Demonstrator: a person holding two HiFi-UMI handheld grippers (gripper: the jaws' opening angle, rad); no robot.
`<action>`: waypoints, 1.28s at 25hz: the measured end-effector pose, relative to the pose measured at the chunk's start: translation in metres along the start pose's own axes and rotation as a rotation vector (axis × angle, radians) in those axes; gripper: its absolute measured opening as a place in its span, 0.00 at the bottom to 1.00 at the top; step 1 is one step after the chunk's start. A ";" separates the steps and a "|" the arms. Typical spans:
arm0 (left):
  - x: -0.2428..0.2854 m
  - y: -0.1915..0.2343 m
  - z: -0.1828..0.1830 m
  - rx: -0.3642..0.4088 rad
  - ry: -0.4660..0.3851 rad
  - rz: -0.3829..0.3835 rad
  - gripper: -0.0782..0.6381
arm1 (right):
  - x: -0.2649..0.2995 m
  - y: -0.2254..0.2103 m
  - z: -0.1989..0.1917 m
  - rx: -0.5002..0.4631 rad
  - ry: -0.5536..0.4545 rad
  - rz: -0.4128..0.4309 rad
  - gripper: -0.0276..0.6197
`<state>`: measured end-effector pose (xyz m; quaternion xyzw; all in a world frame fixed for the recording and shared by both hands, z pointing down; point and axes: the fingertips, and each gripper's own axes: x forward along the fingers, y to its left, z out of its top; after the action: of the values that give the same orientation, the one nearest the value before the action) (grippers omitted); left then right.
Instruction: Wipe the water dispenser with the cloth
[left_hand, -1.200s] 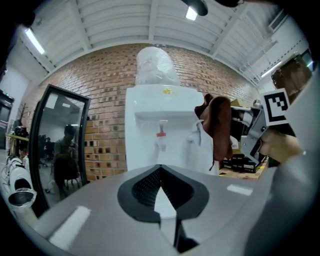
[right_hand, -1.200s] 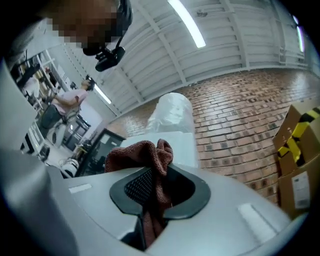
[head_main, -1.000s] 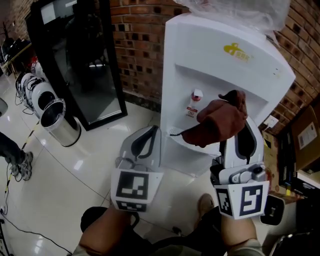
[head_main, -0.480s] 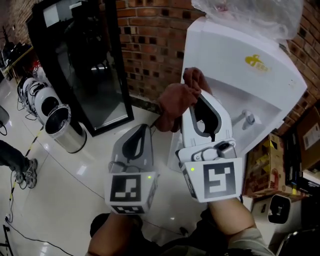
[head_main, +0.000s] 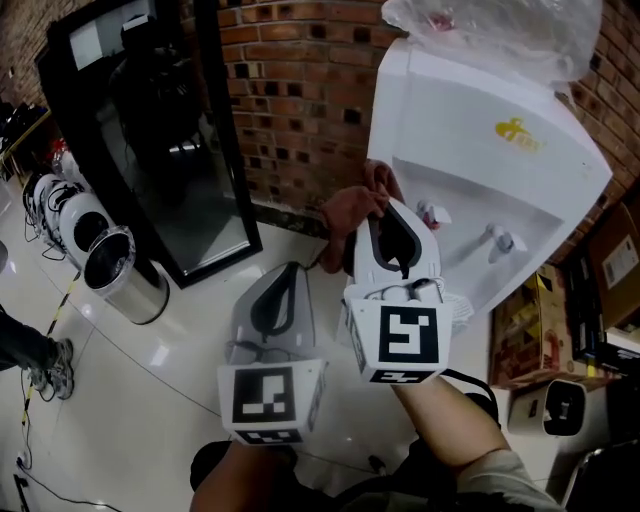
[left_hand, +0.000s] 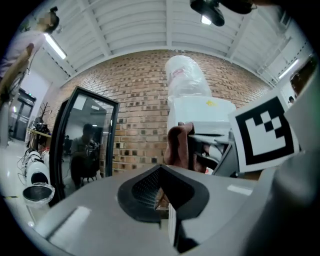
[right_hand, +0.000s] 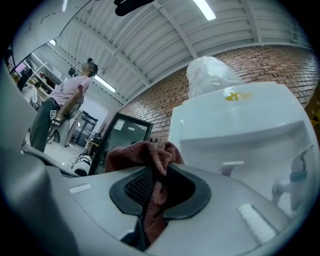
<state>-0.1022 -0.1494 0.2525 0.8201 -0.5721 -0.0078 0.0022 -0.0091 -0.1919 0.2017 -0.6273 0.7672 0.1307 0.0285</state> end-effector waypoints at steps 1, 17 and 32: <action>0.000 0.000 -0.001 -0.001 0.004 -0.003 0.11 | -0.001 0.000 -0.007 -0.006 0.008 -0.007 0.16; 0.011 -0.042 -0.018 0.066 0.039 -0.081 0.11 | -0.041 -0.046 -0.104 -0.035 0.226 -0.015 0.16; 0.029 -0.129 -0.037 0.104 0.057 -0.243 0.11 | -0.079 -0.129 -0.101 -0.039 0.272 -0.151 0.16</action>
<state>0.0290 -0.1326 0.2876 0.8823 -0.4679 0.0447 -0.0249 0.1451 -0.1635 0.2946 -0.6956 0.7119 0.0570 -0.0781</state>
